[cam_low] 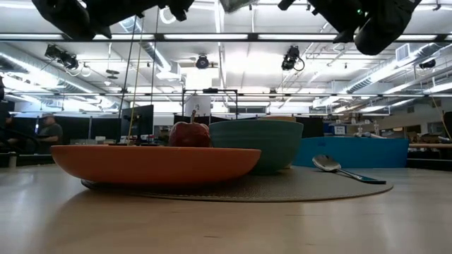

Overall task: Arrange a breakfast setting
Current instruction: Pour the cereal into the blue bowl

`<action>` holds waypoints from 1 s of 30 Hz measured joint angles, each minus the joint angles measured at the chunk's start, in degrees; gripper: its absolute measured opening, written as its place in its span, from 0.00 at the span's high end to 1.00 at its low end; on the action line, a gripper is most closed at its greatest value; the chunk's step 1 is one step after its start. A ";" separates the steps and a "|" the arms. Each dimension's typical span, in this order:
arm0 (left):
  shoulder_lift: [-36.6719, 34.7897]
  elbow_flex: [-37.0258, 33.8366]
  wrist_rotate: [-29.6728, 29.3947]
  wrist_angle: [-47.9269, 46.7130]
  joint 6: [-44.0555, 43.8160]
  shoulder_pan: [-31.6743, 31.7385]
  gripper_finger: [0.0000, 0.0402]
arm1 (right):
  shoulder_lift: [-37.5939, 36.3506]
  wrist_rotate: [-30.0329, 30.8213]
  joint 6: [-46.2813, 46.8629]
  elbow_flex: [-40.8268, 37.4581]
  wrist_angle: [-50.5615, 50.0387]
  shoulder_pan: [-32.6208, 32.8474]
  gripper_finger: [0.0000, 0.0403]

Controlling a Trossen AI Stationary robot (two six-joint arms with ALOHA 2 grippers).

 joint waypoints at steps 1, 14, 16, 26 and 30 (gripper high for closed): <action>-0.11 -0.01 0.70 -0.17 -0.24 -0.08 0.23 | -0.53 -0.02 -0.12 -0.01 -0.27 -0.23 0.62; 1.40 3.52 -0.72 2.01 1.66 2.52 0.24 | -0.67 0.29 -1.64 -0.11 -0.76 -0.59 0.62; 3.01 5.38 -1.49 1.80 0.27 3.02 0.24 | 0.09 1.16 -2.10 -0.11 -0.55 -0.56 0.62; 3.27 7.88 -3.51 -1.70 -4.94 6.22 0.58 | 0.19 1.66 -1.50 -0.09 -1.75 -1.35 0.57; 0.50 7.91 -2.70 -6.52 -4.65 7.12 0.79 | -1.31 1.28 -1.53 -0.11 -6.02 -2.28 0.48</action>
